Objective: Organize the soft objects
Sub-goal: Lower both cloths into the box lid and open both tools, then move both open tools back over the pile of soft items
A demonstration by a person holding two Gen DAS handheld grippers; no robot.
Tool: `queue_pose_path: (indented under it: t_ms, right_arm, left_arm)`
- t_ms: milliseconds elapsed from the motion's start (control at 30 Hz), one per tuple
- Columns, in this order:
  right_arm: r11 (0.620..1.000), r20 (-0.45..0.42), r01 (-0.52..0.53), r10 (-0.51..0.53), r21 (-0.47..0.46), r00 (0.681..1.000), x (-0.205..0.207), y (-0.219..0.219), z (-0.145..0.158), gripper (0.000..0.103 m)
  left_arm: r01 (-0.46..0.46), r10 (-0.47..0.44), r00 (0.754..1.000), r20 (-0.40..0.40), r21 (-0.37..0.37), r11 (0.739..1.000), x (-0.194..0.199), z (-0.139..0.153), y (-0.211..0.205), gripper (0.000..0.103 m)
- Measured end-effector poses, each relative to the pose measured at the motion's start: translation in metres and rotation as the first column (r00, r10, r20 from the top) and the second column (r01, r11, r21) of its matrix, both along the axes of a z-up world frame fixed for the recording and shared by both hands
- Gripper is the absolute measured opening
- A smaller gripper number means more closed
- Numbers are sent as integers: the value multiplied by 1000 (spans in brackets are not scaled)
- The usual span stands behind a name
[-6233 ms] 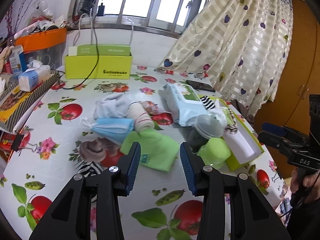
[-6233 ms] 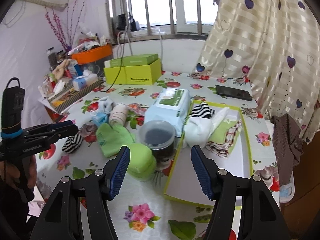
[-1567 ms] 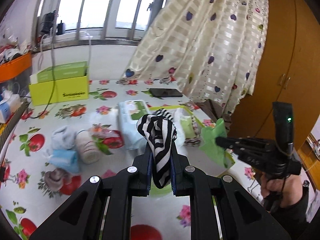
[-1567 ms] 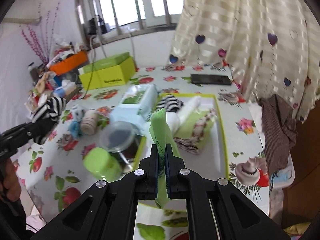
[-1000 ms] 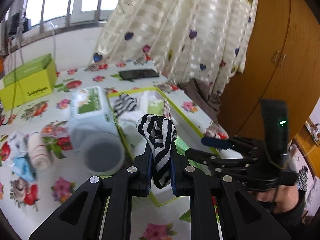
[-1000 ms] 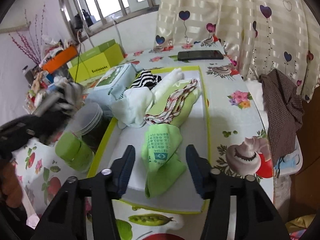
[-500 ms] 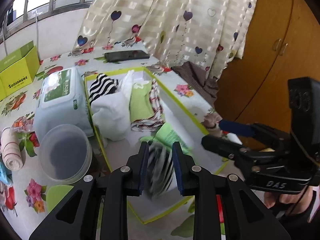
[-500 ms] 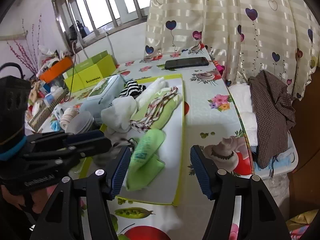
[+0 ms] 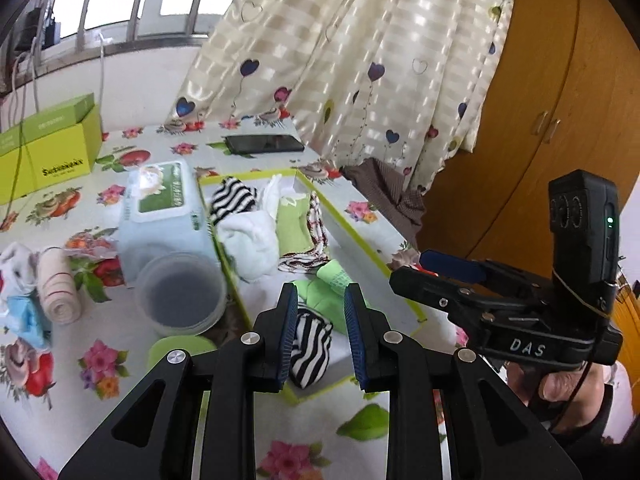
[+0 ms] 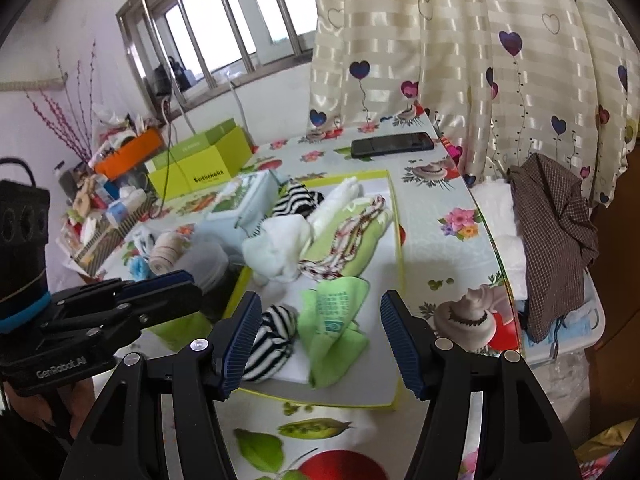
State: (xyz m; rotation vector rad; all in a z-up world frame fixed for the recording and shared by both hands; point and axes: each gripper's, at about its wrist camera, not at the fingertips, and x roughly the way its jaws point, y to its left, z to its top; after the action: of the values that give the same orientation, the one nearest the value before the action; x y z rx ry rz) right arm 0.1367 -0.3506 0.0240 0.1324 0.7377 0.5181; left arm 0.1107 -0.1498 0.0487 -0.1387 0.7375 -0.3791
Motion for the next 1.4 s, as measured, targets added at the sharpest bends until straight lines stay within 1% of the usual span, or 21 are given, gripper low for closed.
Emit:
queue_pose_path:
  t_ms: [233, 400, 533, 633, 700, 967, 1167, 1333, 1400]
  right_arm:
    - [1000, 31, -23, 22, 20, 999, -23, 22, 17, 62]
    - [997, 44, -70, 69, 14, 997, -36, 48, 26, 62]
    - [993, 66, -118, 118, -12, 991, -46, 72, 32, 62]
    - [989, 66, -145, 147, -23, 987, -51, 85, 33, 62]
    - [987, 73, -159, 161, -32, 984, -56, 92, 33, 62]
    - [979, 71, -199, 201, -35, 977, -59, 111, 36, 62]
    - [971, 75, -234, 237, -51, 969, -59, 124, 37, 62]
    - [963, 72, -262, 266, -60, 961, -56, 135, 35, 62]
    - [961, 68, -270, 274, -63, 959, -54, 138, 34, 62]
  left_arm:
    - [-61, 61, 998, 33, -25, 998, -29, 10, 40, 25]
    - [-122, 123, 991, 59, -29, 992, -48, 13, 71, 25]
    - [-173, 176, 982, 64, -47, 984, -62, 11, 100, 25]
    - [-199, 201, 978, 50, -46, 979, -69, 5, 117, 25]
    - [-235, 236, 971, 46, -40, 971, -73, 1, 128, 25]
    - [-341, 341, 940, 25, -27, 940, -80, -10, 169, 25]
    - [-383, 383, 924, 5, -17, 923, -79, -17, 188, 25]
    - [-420, 419, 908, -21, -10, 908, -72, -25, 203, 25]
    - [-425, 425, 905, -29, -9, 905, -67, -28, 207, 25]
